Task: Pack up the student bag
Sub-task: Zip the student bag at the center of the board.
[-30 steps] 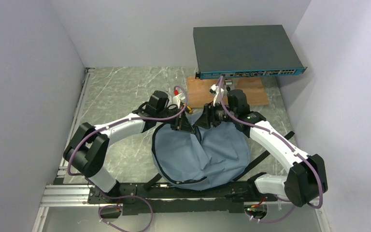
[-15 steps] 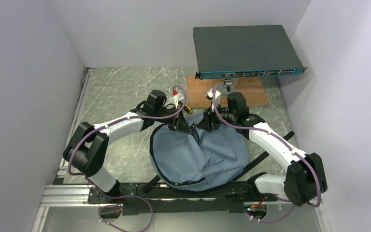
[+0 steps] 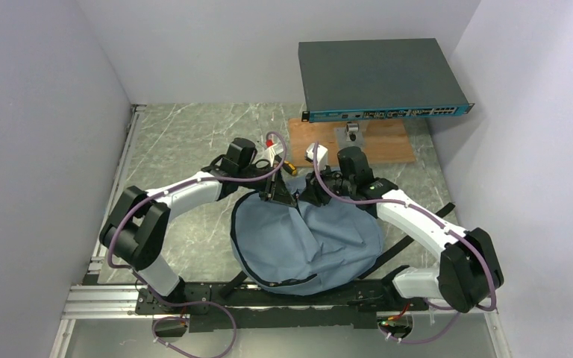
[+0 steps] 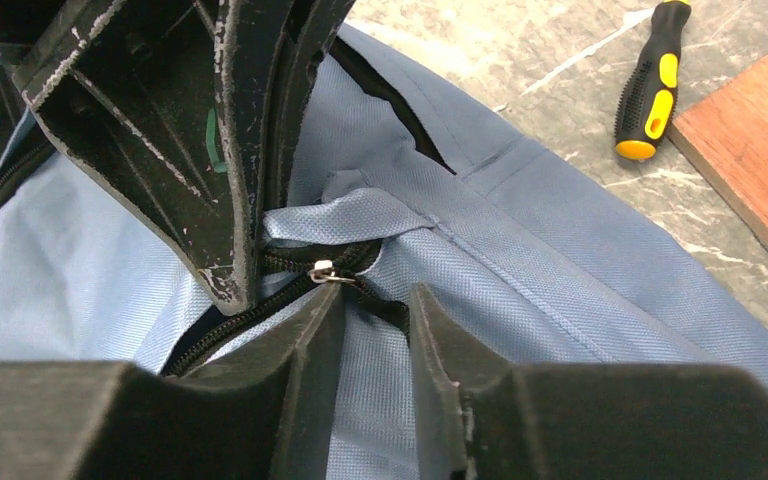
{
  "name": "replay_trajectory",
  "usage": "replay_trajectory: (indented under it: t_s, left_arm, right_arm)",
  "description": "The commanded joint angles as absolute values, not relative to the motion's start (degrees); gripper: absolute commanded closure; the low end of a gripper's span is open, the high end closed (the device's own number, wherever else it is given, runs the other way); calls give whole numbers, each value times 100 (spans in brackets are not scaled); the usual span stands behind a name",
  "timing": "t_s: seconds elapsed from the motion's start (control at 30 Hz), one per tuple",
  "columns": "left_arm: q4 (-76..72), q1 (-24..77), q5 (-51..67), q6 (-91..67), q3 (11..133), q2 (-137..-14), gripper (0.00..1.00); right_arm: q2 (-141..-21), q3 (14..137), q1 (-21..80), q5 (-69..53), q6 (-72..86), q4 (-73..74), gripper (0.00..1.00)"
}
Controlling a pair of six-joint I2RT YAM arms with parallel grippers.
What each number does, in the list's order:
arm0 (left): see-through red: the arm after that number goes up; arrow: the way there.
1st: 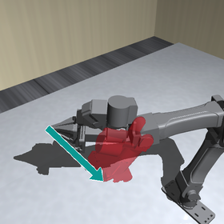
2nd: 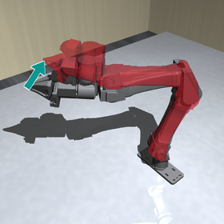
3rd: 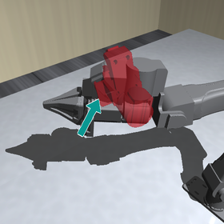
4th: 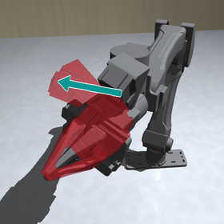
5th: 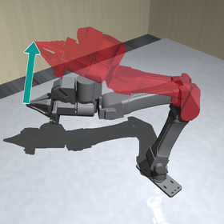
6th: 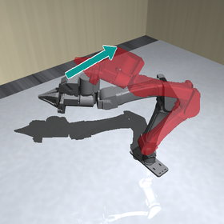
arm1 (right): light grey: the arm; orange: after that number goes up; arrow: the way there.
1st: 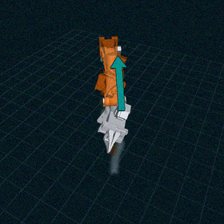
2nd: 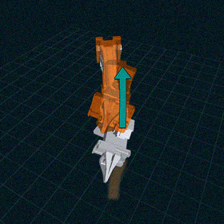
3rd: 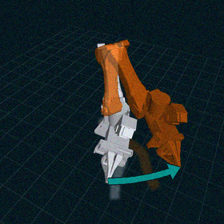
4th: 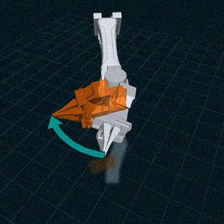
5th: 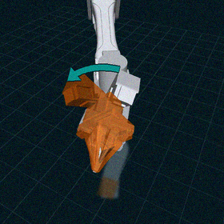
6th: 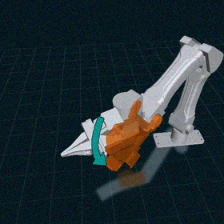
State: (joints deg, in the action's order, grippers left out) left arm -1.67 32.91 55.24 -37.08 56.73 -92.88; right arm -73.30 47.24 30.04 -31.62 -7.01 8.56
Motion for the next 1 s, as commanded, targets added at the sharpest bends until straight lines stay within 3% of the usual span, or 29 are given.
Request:
replay_trajectory:
  t_s: [0.0,0.1,0.17,0.53,0.83,0.97]
  left_arm:
    - [-474,3270,6103,-3767,6069,-9257,100]
    - [-356,3258,6072,-3718,6127,-9306,100]
    - [-199,3252,5988,-3615,6157,-9289,99]
    - [388,3068,5335,-3465,6208,-9092,26]
    - [903,3142,4074,-4149,6814,-9442,24]
    - [1458,3381,3539,-4085,7313,-9668,33]
  right_arm:
    - [-7297,4816,3194,-3147,-640,878,76]
    - [-7262,4986,3214,-3088,-366,1138,100]
    - [-7213,5087,3225,-2903,-127,1361,100]
    - [-6716,5403,3265,-2773,57,2588,100]
    - [-6416,5371,3505,-2437,53,2804,100]
    - [-6358,5415,3643,-2178,53,2864,100]
